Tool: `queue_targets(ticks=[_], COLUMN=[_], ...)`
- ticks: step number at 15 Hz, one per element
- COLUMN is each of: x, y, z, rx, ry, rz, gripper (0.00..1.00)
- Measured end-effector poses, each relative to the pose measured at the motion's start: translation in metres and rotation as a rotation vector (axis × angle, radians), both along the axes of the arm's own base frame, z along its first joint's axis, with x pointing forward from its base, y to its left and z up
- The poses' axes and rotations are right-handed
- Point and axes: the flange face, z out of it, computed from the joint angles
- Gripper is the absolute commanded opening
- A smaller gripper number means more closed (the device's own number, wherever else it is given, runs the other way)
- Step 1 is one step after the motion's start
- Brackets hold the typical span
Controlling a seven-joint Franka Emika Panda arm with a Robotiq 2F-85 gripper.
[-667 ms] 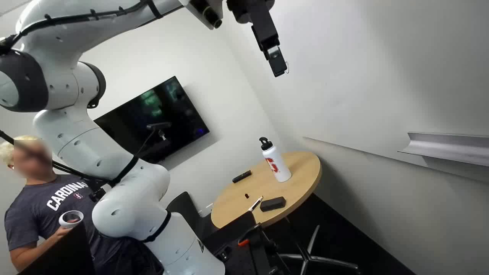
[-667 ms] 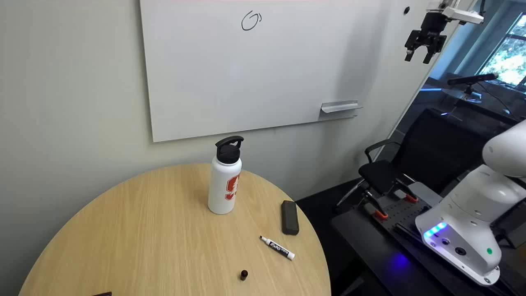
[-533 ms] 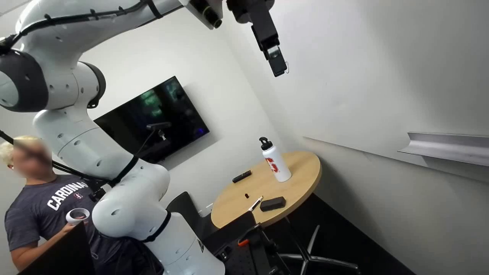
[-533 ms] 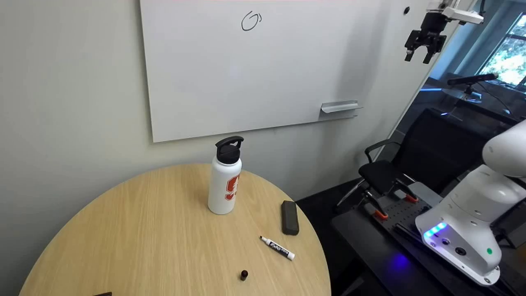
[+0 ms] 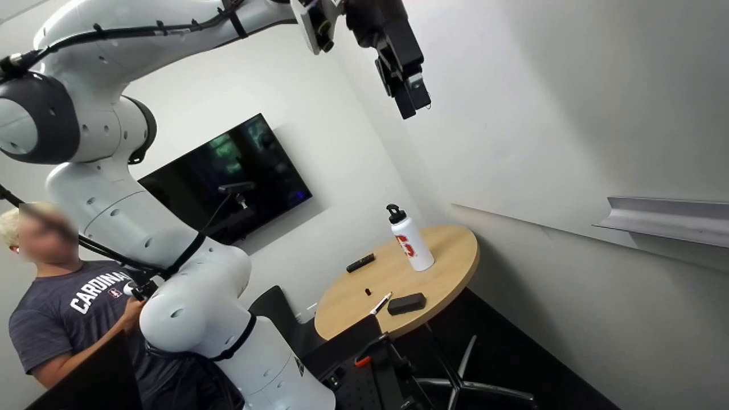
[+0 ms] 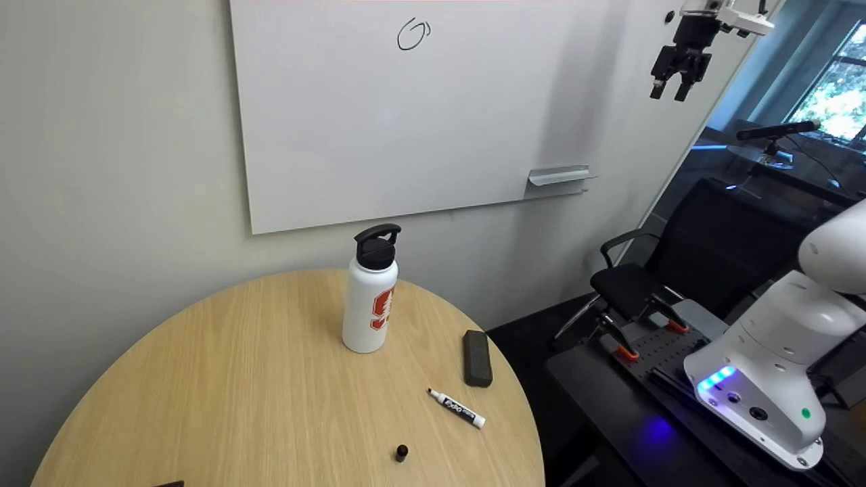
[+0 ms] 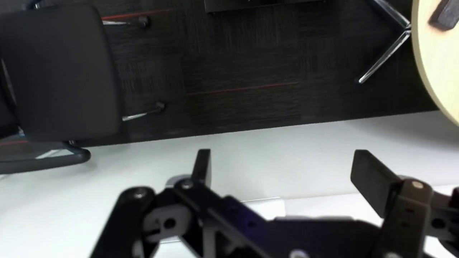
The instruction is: Take the lid off of the white bottle and put it on the table
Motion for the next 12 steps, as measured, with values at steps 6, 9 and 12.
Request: queue_targets(ticks=[6, 9, 12], x=[-0.010, -0.034, -0.050], y=[0.133, 0.185, 0.198], z=[0.006, 0.014, 0.019], rx=[-0.010, -0.016, -0.021], ry=[-0.006, -0.025, -0.038], rz=[0.347, 0.524, 0.582], gripper=[1.00, 1.00, 1.00])
